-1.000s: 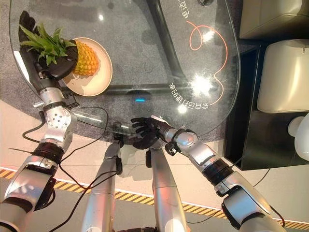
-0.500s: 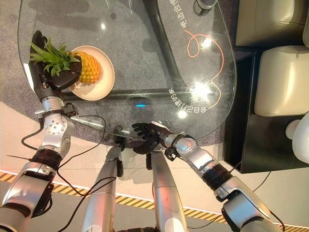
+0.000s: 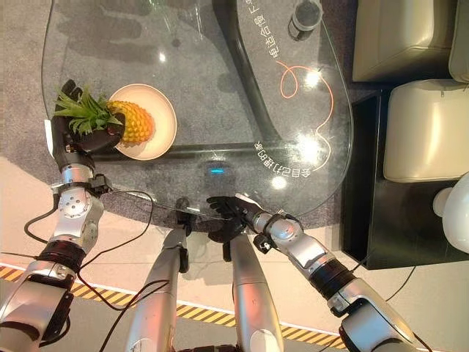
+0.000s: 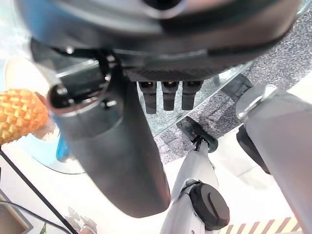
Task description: Pick up the fruit to the plate
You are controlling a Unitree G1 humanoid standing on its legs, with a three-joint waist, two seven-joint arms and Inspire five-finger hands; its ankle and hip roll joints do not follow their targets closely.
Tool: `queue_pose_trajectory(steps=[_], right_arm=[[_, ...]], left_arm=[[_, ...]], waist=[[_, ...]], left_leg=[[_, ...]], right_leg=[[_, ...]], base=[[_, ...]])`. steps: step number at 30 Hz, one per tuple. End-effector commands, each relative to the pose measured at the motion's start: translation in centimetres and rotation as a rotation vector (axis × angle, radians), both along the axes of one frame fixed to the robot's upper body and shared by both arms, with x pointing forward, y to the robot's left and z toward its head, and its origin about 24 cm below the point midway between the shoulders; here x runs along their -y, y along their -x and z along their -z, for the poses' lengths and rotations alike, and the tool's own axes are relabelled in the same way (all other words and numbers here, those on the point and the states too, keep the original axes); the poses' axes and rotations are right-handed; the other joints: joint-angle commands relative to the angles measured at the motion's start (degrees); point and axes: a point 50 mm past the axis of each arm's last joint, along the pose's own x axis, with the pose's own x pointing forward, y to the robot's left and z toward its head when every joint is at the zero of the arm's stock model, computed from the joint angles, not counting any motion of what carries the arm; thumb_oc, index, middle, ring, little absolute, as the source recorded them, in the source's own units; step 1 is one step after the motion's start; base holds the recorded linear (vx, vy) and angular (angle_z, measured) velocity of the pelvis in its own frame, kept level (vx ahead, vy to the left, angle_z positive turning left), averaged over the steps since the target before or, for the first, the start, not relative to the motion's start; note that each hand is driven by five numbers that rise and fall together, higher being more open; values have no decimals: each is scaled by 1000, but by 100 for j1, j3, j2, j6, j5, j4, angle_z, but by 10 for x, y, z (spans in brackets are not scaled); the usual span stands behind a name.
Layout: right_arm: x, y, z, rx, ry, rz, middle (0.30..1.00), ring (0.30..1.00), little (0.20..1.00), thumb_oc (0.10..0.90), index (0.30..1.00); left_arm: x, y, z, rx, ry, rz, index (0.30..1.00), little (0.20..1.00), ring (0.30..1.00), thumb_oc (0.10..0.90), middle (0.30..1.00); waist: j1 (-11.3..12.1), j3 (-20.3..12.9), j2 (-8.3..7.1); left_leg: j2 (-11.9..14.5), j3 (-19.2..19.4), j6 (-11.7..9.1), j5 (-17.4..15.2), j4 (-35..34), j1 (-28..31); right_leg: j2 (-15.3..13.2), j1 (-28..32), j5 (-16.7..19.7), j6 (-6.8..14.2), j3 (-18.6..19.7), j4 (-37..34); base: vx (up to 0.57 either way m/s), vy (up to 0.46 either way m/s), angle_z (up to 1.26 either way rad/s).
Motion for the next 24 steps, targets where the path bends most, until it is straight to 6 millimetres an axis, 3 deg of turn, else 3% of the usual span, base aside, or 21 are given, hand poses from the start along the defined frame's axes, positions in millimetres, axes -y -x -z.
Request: queue_pose_trajectory(steps=[1,24], right_arm=[[-11,12,-10,63,-77,-80,900,900,900,800,900],[0,17,-4,60,-63,-55,900,900,900,800,900]], left_arm=[[-26,11,-20,108,29,-44,900,900,900,800,900],[-26,23,28,-108,-17,59,900,900,900,800,900]], waist=[[-95,-143,151],[-71,-143,235]], left_leg=[[-326,-98,14,-463,646,48],[-312,-67,48,-439,496,387]], right_leg=[[-33,575,105,222,-139,-674],[-46,904,91,217,-114,-782]], base=[[0,0,0],[-2,-1,-1]])
